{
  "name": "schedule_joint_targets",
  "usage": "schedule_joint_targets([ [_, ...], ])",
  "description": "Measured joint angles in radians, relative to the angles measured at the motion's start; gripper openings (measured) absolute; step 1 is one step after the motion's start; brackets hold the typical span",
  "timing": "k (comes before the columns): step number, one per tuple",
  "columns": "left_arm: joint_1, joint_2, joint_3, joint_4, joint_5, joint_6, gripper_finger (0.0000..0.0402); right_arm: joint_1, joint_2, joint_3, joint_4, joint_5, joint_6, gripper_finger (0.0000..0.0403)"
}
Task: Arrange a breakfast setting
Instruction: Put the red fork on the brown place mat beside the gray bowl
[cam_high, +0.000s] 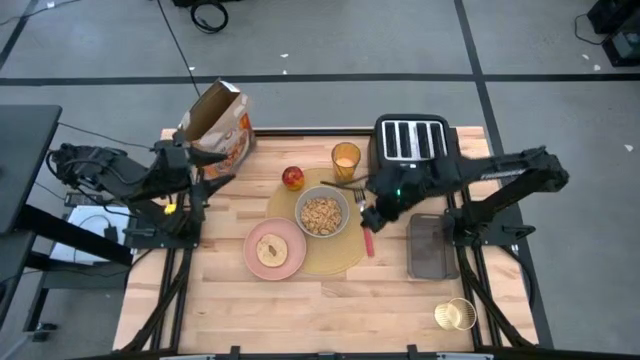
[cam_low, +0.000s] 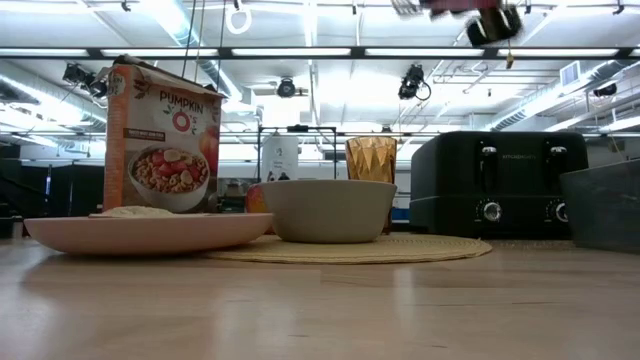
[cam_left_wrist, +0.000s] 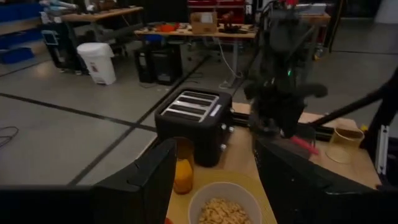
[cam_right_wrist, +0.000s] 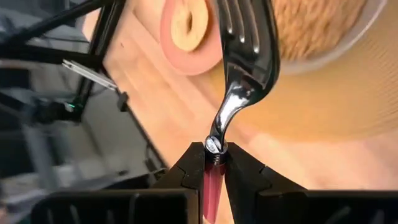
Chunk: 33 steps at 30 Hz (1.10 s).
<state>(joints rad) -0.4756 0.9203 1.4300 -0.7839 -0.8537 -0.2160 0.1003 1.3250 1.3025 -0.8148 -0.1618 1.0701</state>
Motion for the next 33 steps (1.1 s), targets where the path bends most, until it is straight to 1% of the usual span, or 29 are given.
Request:
schedule_joint_targets([
  [3, 0.000, 0.013, 0.000, 0.000, 0.015, -0.005, 0.0222, 0.018, -0.047, -0.209, 0.209, -0.017, 0.146, 0.0047],
  [6, 0.000, 0.024, -0.001, 0.000, 0.040, -0.010, 0.0222, 0.018, -0.054, -0.368, 0.364, -0.022, 0.249, 0.0047],
  [9, 0.000, 0.036, -0.001, 0.002, 0.047, -0.020, 0.0222, 0.017, -0.022, -0.471, 0.443, -0.017, 0.311, 0.0047],
  [12, 0.000, 0.051, -0.001, 0.000, 0.049, -0.047, 0.0222, 0.015, 0.016, -0.533, 0.476, 0.008, 0.345, 0.0047],
  [15, 0.000, 0.060, -0.001, 0.001, 0.060, -0.068, 0.0222, -0.006, 0.053, -0.560, 0.506, 0.036, 0.347, 0.0046],
  [20, 0.000, 0.076, -0.001, 0.001, 0.085, -0.087, 0.0222, -0.070, 0.113, -0.553, 0.510, 0.054, 0.317, 0.0046],
  [27, 0.000, 0.083, -0.001, 0.002, 0.100, -0.089, 0.0222, -0.162, 0.215, -0.552, 0.541, -0.012, 0.307, 0.0046],
  [33, 0.000, 0.081, -0.001, 0.001, 0.100, -0.087, 0.0222, -0.181, 0.226, -0.552, 0.557, -0.012, 0.307, 0.0046],
])
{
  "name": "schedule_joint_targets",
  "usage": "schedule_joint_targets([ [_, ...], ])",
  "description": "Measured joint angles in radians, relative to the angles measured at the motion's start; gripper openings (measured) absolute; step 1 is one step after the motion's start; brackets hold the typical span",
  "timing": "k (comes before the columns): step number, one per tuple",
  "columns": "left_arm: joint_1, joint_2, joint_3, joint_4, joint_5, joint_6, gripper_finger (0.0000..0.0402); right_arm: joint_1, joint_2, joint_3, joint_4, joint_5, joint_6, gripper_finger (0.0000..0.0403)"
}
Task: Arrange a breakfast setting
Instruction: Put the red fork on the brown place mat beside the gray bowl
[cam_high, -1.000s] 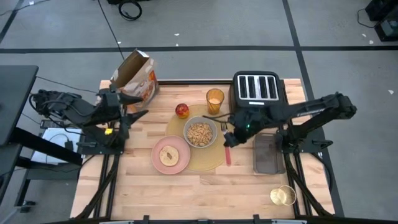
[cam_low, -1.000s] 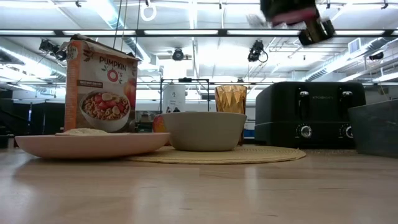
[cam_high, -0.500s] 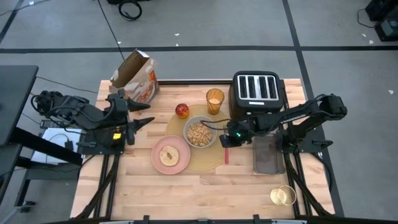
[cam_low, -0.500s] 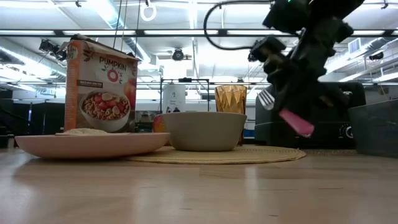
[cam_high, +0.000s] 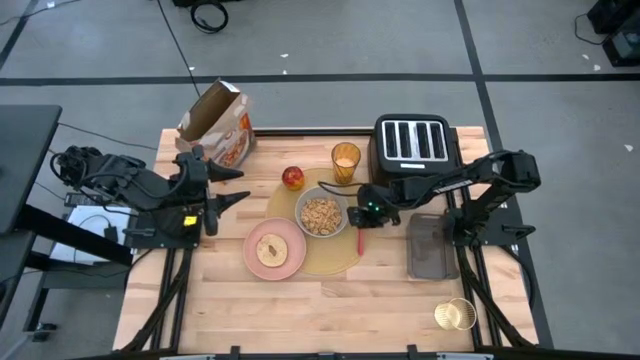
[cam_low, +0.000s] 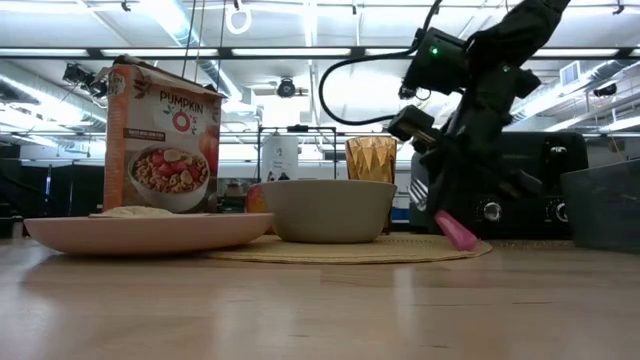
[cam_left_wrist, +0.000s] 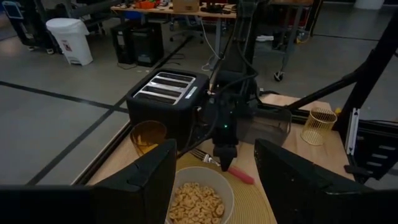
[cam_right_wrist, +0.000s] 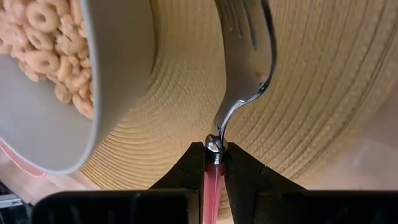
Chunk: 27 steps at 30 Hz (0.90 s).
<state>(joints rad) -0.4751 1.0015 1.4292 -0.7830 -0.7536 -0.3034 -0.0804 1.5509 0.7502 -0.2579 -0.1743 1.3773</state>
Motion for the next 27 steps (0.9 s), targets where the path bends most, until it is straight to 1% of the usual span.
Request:
schedule_joint_targets([
  [5, 0.000, 0.000, 0.000, -0.006, 0.000, 0.001, 0.0222, -0.017, 0.006, 0.002, 0.004, 0.043, -0.025, 0.0046],
  [9, 0.000, 0.000, 0.000, -0.008, 0.000, 0.001, 0.0222, -0.033, 0.038, 0.002, 0.006, 0.040, -0.043, 0.0056],
  [13, 0.000, 0.000, 0.000, -0.008, 0.000, 0.001, 0.0222, -0.030, 0.075, 0.002, 0.013, 0.042, -0.051, 0.0043],
  [17, 0.000, 0.000, 0.000, -0.005, 0.014, 0.000, 0.0222, -0.020, 0.080, 0.002, 0.020, 0.065, -0.048, 0.0043],
  [22, 0.000, 0.000, 0.000, -0.002, 0.035, 0.000, 0.0222, -0.018, 0.081, 0.002, 0.020, 0.082, -0.046, 0.0062],
  [27, 0.000, 0.000, 0.000, -0.001, 0.037, 0.000, 0.0222, -0.018, 0.082, 0.002, 0.026, 0.103, -0.046, 0.0067],
])
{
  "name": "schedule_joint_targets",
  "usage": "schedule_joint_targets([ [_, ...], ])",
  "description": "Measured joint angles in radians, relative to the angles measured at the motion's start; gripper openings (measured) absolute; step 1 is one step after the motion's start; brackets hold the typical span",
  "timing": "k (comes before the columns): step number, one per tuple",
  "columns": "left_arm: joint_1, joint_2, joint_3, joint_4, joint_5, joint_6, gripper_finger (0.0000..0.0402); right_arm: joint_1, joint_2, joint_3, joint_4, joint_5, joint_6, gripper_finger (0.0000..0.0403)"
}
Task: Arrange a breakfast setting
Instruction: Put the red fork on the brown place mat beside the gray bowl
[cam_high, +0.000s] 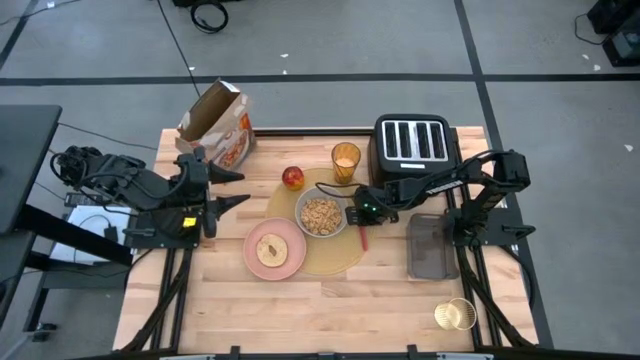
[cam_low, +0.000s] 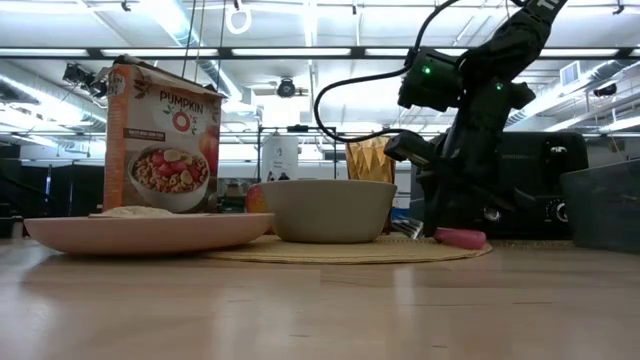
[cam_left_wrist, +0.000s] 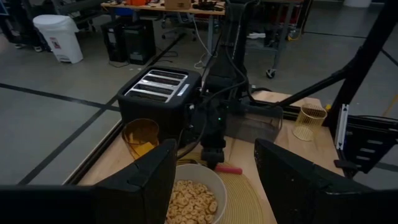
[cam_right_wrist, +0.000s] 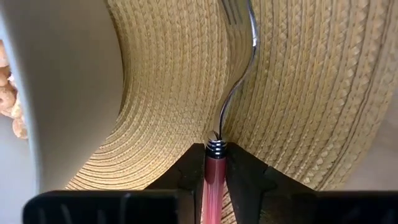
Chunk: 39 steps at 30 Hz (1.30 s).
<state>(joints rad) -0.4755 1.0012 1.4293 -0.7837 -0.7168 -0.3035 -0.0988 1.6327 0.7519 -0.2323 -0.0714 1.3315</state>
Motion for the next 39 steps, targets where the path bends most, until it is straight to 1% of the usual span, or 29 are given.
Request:
schedule_joint_targets([
  [6, 0.000, 0.000, 0.000, 0.001, 0.007, 0.000, 0.0222, -0.001, 0.000, 0.000, 0.000, 0.022, 0.011, 0.0073],
  [13, 0.000, 0.000, 0.000, 0.001, 0.023, -0.001, 0.0222, -0.001, -0.006, -0.001, -0.003, 0.053, 0.066, 0.0090],
  [17, 0.000, 0.000, 0.000, 0.001, 0.023, -0.001, 0.0222, 0.004, -0.032, -0.002, -0.021, 0.090, 0.090, 0.0092],
  [23, 0.000, 0.000, 0.000, 0.001, 0.023, 0.000, 0.0222, 0.006, -0.075, -0.002, -0.060, 0.108, 0.077, 0.0092],
  [25, 0.000, -0.002, 0.000, 0.001, 0.023, 0.000, 0.0222, 0.011, -0.087, -0.002, -0.059, 0.118, 0.057, 0.0092],
  [28, 0.000, -0.007, 0.000, 0.001, 0.024, 0.000, 0.0222, 0.040, -0.094, -0.002, -0.045, 0.167, 0.031, 0.0092],
  [33, 0.000, -0.020, 0.000, 0.001, 0.024, 0.002, 0.0222, 0.119, -0.094, -0.002, -0.025, 0.318, -0.031, 0.0092],
  [36, 0.000, -0.028, 0.000, 0.002, 0.025, 0.006, 0.0222, 0.139, -0.094, -0.002, -0.021, 0.341, -0.093, 0.0092],
  [39, 0.000, -0.029, 0.000, 0.002, 0.027, 0.012, 0.0222, 0.143, -0.079, -0.002, 0.031, 0.335, -0.249, 0.0092],
])
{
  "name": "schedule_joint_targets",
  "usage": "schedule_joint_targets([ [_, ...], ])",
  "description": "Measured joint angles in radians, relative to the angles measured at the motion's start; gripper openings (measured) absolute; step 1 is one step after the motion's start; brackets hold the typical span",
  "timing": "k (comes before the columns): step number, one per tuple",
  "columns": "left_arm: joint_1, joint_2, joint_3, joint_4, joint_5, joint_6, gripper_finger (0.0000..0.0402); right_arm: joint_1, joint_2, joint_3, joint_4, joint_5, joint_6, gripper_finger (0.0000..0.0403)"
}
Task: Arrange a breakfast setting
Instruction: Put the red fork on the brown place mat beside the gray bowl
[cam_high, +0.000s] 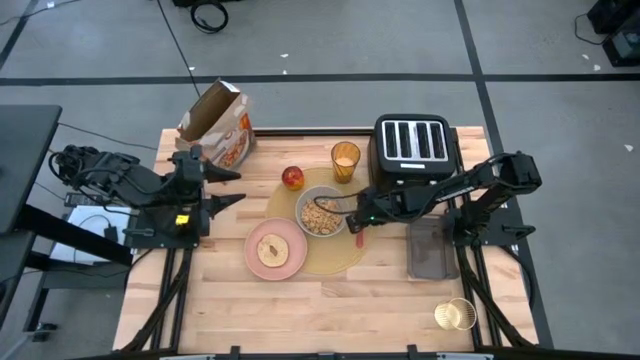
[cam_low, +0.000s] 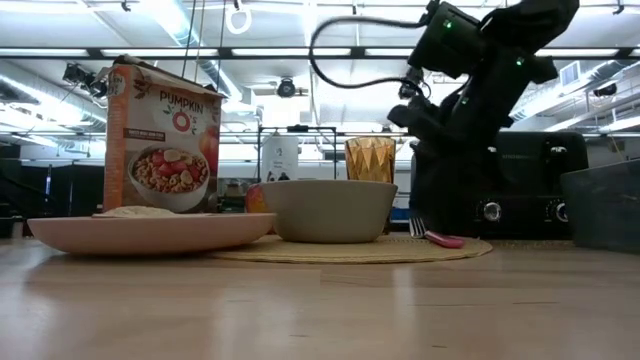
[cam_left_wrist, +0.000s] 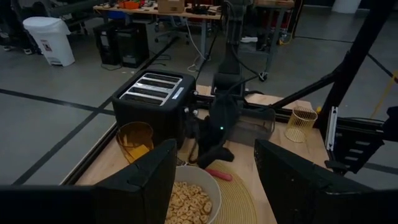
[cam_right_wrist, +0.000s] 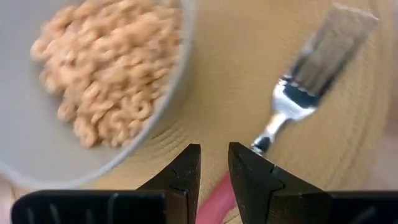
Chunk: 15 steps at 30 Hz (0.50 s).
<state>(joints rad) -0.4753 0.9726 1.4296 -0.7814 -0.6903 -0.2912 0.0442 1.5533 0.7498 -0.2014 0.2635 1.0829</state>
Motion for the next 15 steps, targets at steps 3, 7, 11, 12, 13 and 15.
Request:
schedule_joint_targets([
  [3, 0.000, 0.000, 0.000, 0.001, 0.000, 0.000, 0.0222, 0.001, 0.018, 0.000, 0.053, -0.038, -0.100, 0.0092],
  [7, 0.000, 0.000, 0.000, 0.004, 0.000, -0.008, 0.0222, -0.006, 0.032, 0.001, 0.033, -0.065, -0.120, 0.0091],
  [11, 0.000, 0.000, 0.000, 0.010, 0.001, -0.012, 0.0222, -0.008, 0.046, 0.000, 0.028, -0.098, -0.167, 0.0089],
  [12, 0.000, 0.000, 0.000, 0.012, 0.004, -0.012, 0.0222, -0.008, 0.055, 0.000, 0.037, -0.112, -0.195, 0.0089],
  [13, 0.000, 0.000, 0.000, 0.013, 0.005, -0.012, 0.0222, -0.006, 0.070, 0.001, 0.065, -0.119, -0.226, 0.0088],
  [15, 0.000, 0.000, 0.000, 0.015, 0.007, -0.011, 0.0222, -0.002, 0.089, 0.000, 0.076, -0.135, -0.311, 0.0087],
])
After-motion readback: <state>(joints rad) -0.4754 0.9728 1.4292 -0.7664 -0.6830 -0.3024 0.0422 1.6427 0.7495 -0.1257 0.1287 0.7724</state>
